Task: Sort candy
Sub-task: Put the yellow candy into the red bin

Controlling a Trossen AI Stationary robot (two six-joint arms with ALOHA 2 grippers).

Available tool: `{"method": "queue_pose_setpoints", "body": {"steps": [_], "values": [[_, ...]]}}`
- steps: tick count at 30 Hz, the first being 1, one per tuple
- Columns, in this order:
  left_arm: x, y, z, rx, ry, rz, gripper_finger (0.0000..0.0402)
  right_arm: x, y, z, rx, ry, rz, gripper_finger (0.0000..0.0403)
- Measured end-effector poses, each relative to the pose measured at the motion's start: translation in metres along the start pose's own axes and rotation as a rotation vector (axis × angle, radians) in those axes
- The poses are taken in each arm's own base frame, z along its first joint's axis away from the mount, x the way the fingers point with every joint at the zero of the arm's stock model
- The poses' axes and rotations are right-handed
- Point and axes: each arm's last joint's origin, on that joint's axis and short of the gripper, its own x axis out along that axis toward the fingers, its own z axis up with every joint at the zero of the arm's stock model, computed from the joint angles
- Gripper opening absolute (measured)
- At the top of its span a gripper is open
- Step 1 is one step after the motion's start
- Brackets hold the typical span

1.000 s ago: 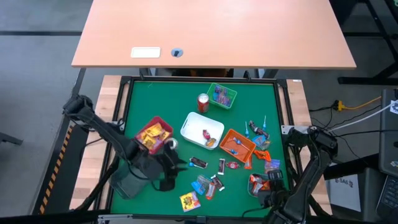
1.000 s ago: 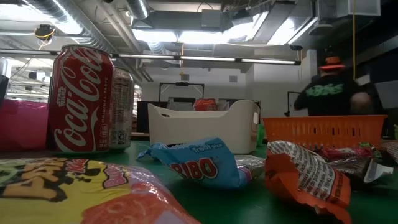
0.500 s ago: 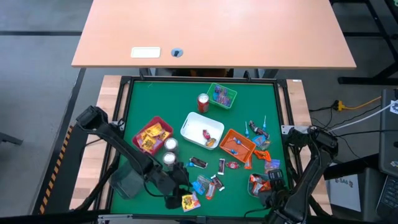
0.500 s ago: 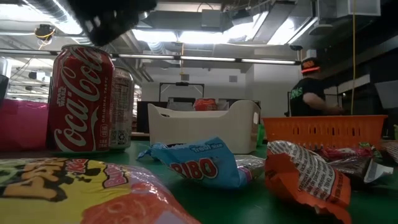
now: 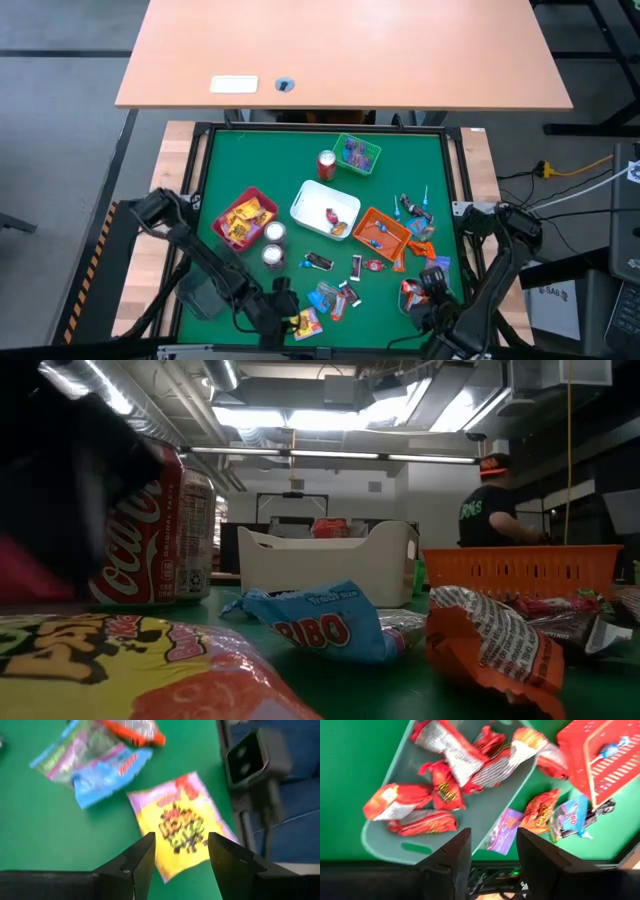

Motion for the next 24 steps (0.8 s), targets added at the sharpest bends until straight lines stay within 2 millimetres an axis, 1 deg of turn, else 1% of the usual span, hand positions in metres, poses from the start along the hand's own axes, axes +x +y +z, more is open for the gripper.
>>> {"method": "queue_pose_setpoints", "body": {"steps": [6,10,13,16,21,24], "values": [[0.018,-0.001,-0.021,0.04,0.037,0.053,0.0169,0.001,-0.01,0.008,-0.027,-0.027,-0.042,0.0154],[0.024,0.0,-0.026,0.046,0.04,0.071,0.0169,0.002,-0.017,0.013,-0.05,-0.036,-0.065,0.0154],[0.024,0.001,-0.026,0.054,0.033,0.083,0.0161,0.003,-0.021,0.015,-0.065,-0.034,-0.069,0.0154],[0.024,0.0,-0.026,0.08,0.026,0.092,0.0138,0.003,-0.023,0.016,-0.076,-0.037,-0.076,0.0154],[0.024,0.001,-0.027,0.083,0.025,0.102,0.0087,0.002,-0.024,0.017,-0.091,-0.062,-0.112,0.0154],[0.024,0.002,-0.027,0.077,0.024,0.105,0.0056,-0.001,-0.028,0.012,-0.105,-0.078,-0.108,0.0154]]}}
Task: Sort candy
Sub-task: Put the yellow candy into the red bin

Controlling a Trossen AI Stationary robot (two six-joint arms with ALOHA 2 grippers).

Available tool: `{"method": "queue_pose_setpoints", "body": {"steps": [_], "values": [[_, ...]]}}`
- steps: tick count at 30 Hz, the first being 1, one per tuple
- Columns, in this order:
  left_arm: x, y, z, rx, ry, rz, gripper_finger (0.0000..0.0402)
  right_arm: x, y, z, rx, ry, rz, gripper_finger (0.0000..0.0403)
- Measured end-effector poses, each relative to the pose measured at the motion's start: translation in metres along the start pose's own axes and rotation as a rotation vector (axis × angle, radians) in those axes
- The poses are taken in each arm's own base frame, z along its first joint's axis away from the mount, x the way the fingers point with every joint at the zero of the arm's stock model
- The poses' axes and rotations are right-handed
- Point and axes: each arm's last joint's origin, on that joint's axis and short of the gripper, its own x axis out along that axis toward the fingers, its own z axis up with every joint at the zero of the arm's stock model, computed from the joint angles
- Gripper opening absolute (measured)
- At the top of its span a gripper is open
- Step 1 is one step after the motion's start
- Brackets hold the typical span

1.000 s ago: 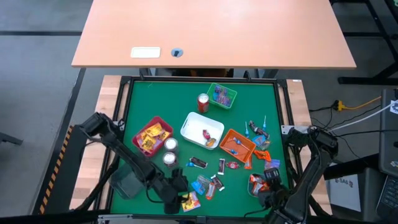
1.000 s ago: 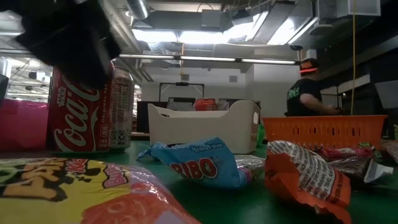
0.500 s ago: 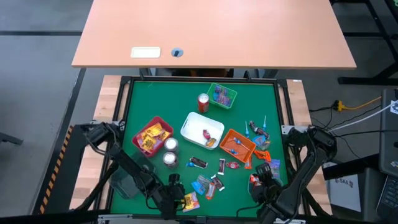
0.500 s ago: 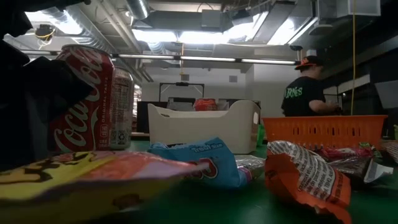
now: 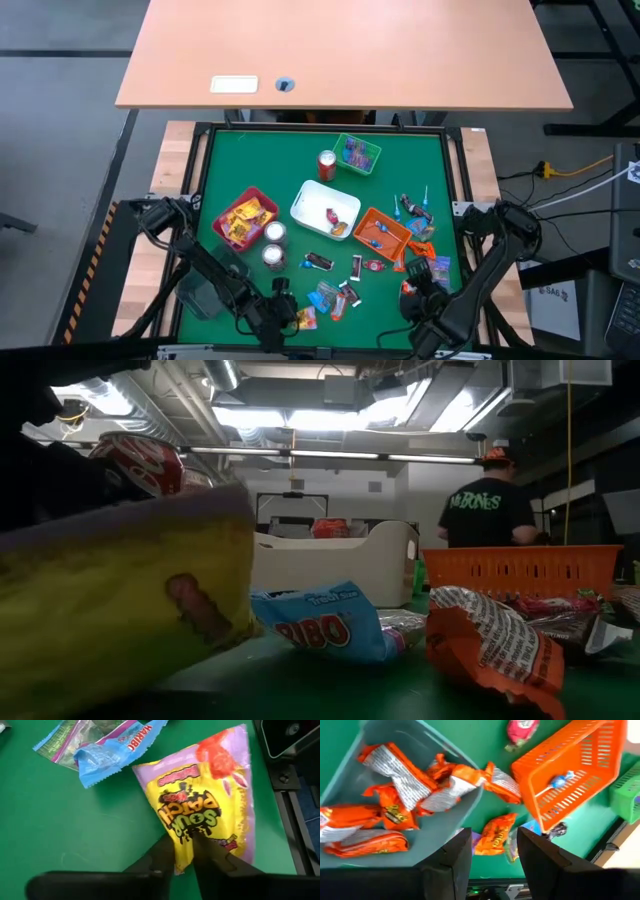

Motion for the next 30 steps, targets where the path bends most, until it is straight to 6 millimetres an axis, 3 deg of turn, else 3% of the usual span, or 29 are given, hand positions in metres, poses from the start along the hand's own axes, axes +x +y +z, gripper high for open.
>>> {"method": "queue_pose_setpoints", "body": {"steps": [6,16,24,30], "values": [[-0.001,0.0,0.001,-0.004,0.004,-0.011,0.0005,-0.007,-0.018,-0.023,0.057,-0.076,-0.055,0.0154],[-0.023,0.002,0.022,-0.04,-0.038,-0.064,0.0001,0.003,-0.038,-0.06,0.194,-0.306,0.037,0.0154],[-0.062,0.014,0.059,-0.094,-0.166,-0.099,0.0,0.029,-0.068,-0.08,0.277,-0.305,0.046,0.0154],[-0.1,0.035,0.087,-0.163,-0.243,-0.102,0.0,0.048,-0.088,-0.077,0.282,-0.346,0.074,0.0154]]}}
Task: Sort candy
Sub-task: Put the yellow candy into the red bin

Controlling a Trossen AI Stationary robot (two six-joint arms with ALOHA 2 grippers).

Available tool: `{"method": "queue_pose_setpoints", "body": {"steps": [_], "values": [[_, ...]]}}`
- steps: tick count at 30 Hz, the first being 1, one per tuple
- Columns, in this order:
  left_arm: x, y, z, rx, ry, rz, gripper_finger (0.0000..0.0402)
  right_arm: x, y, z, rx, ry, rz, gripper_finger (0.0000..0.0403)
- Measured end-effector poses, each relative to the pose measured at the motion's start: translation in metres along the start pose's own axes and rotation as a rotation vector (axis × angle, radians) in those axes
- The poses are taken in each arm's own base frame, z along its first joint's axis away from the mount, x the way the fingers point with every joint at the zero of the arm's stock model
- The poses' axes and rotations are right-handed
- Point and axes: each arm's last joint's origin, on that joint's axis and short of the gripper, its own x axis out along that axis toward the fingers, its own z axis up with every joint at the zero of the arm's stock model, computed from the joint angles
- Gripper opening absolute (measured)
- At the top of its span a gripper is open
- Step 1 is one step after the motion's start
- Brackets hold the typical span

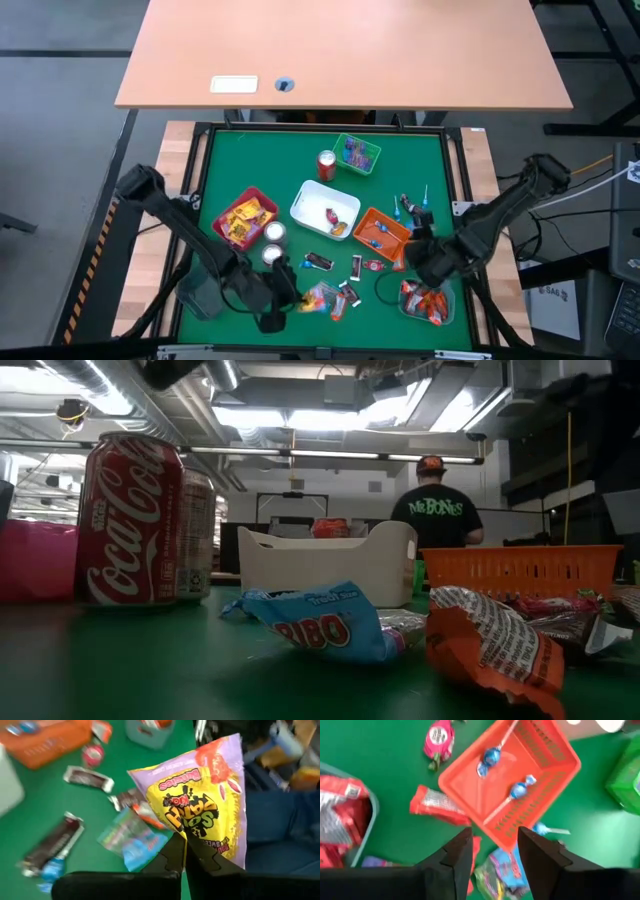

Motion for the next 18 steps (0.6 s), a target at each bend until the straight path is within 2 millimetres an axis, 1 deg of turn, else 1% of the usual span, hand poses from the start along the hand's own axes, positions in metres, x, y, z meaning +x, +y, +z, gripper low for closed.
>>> {"method": "queue_pose_setpoints", "body": {"steps": [5,9,14,18], "values": [[-0.034,0.017,0.029,-0.04,-0.065,0.05,0.0,0.013,-0.008,0.007,-0.027,-0.025,0.094,0.0154],[-0.065,0.033,0.044,-0.055,-0.093,0.118,0.0,0.018,-0.014,0.01,-0.052,-0.025,0.131,0.0154],[-0.095,0.054,0.049,-0.044,-0.073,0.242,0.0,0.021,-0.023,0.012,-0.06,-0.016,0.122,0.0154],[-0.108,0.071,0.043,-0.082,0.006,0.344,0.0,0.024,-0.03,0.012,-0.064,0.006,0.122,0.0154]]}}
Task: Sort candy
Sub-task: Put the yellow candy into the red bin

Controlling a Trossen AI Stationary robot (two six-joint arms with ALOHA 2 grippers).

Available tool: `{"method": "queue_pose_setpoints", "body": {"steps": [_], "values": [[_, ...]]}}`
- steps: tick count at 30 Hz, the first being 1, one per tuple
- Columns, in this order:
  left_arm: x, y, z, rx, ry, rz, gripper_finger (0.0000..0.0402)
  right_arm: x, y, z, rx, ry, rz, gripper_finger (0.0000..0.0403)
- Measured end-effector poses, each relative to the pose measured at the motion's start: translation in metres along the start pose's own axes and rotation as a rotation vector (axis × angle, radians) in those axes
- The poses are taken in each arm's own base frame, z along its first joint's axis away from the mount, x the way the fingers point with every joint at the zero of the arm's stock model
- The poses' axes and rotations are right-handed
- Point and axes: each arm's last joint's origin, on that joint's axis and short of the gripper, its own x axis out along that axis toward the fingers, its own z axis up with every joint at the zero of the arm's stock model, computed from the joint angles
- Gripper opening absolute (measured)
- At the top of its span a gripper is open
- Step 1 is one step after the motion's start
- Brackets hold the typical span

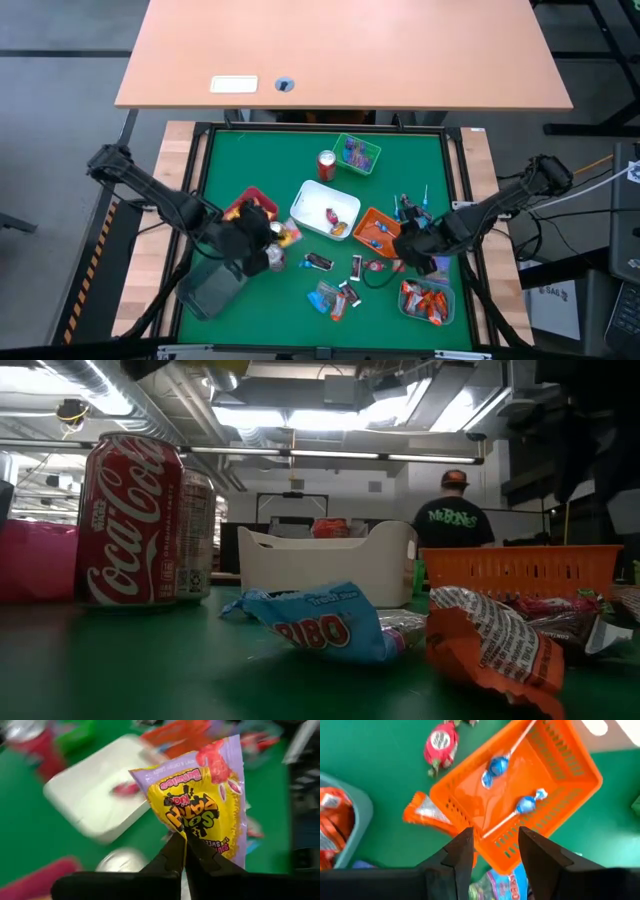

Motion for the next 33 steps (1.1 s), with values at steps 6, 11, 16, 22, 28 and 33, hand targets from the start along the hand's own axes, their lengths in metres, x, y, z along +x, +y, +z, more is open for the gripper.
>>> {"method": "queue_pose_setpoints", "body": {"steps": [6,11,16,22,28,33], "values": [[-0.003,0.023,-0.019,-0.079,0.202,0.204,0.0,0.003,-0.014,-0.008,0.018,0.102,-0.004,0.0154],[-0.01,0.038,-0.03,-0.154,0.304,0.365,0.0,0.004,-0.023,-0.013,0.05,0.167,0.001,0.0154],[-0.008,0.044,-0.039,-0.178,0.33,0.433,0.0,0.005,-0.028,-0.016,0.07,0.188,0.005,0.0154],[0.008,0.054,-0.064,-0.145,0.364,0.479,0.0,0.011,-0.025,-0.038,0.072,0.213,0.023,0.0154],[0.019,0.064,-0.084,-0.175,0.378,0.535,0.0007,0.007,-0.026,-0.061,0.118,0.164,0.025,0.0154],[0.023,0.069,-0.093,-0.23,0.371,0.564,0.0047,0.006,-0.026,-0.073,0.192,0.118,0.025,0.0154]]}}
